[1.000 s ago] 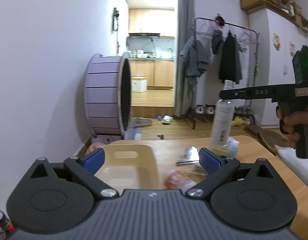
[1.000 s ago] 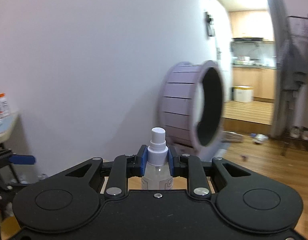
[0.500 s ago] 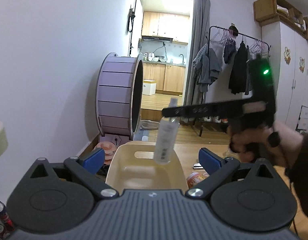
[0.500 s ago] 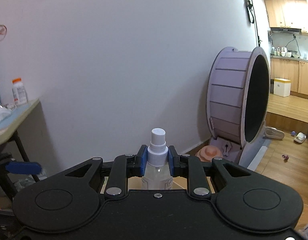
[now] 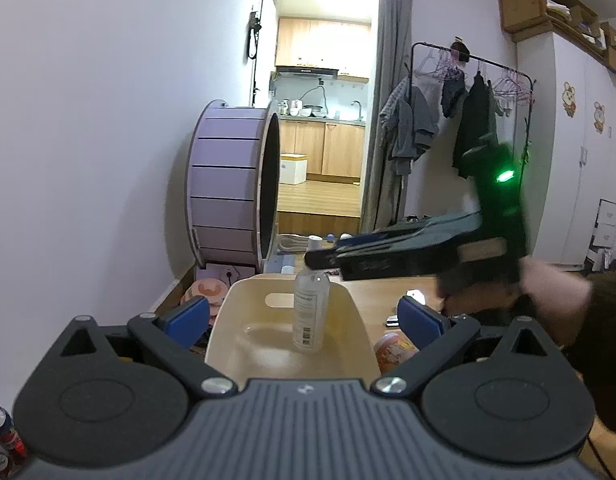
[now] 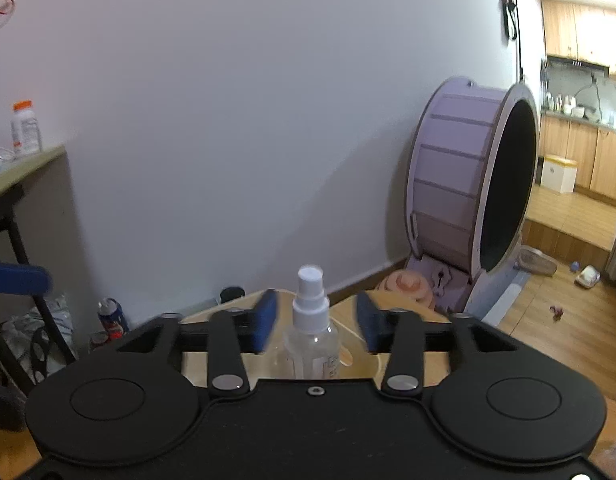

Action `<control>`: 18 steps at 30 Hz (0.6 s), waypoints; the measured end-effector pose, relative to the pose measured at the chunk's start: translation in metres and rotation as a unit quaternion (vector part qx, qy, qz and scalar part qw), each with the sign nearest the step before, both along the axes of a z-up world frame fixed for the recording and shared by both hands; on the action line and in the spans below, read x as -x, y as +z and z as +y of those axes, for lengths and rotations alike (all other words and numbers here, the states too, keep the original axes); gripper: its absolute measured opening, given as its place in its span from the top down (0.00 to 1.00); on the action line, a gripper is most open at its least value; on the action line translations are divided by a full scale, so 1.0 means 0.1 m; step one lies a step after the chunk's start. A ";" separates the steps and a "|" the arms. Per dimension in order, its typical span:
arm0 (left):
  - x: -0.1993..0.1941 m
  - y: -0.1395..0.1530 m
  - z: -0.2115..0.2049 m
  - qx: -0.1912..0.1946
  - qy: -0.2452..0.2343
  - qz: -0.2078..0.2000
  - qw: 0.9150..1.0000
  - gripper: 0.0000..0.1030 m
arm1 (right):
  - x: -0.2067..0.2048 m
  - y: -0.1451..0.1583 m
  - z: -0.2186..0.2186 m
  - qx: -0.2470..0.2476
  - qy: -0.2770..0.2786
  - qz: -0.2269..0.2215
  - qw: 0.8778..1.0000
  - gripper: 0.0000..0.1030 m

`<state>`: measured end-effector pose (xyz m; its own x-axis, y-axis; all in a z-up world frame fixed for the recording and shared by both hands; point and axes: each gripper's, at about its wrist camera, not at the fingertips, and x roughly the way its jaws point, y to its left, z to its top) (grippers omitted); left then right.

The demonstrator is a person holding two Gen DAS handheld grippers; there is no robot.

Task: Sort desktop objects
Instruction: 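Carry the spray bottle into the cream basket and open the right tool, then return the right tool to the table and grasp the white-lidded orange-label bottle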

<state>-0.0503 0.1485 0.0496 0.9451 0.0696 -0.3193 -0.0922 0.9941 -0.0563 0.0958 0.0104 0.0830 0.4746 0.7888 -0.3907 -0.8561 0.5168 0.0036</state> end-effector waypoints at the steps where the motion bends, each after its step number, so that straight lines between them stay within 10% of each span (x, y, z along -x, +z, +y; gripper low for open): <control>1: -0.01 -0.01 -0.02 0.000 -0.004 0.000 1.000 0.03 | 0.04 0.05 -0.08 -0.004 -0.002 -0.004 1.000 0.44; 8: -0.07 -0.06 -0.20 0.002 -0.041 0.006 0.999 0.03 | 0.30 0.17 -0.83 -0.014 -0.036 0.004 0.999 0.41; 13: -0.10 -0.14 -0.40 -0.011 -0.070 0.017 0.997 0.03 | 0.49 0.17 -1.26 -0.040 -0.109 0.017 0.993 0.06; 18: -0.09 -0.20 -0.53 -0.009 -0.096 0.032 0.995 0.03 | 0.66 0.20 -1.43 -0.011 -0.137 -0.026 0.990 0.05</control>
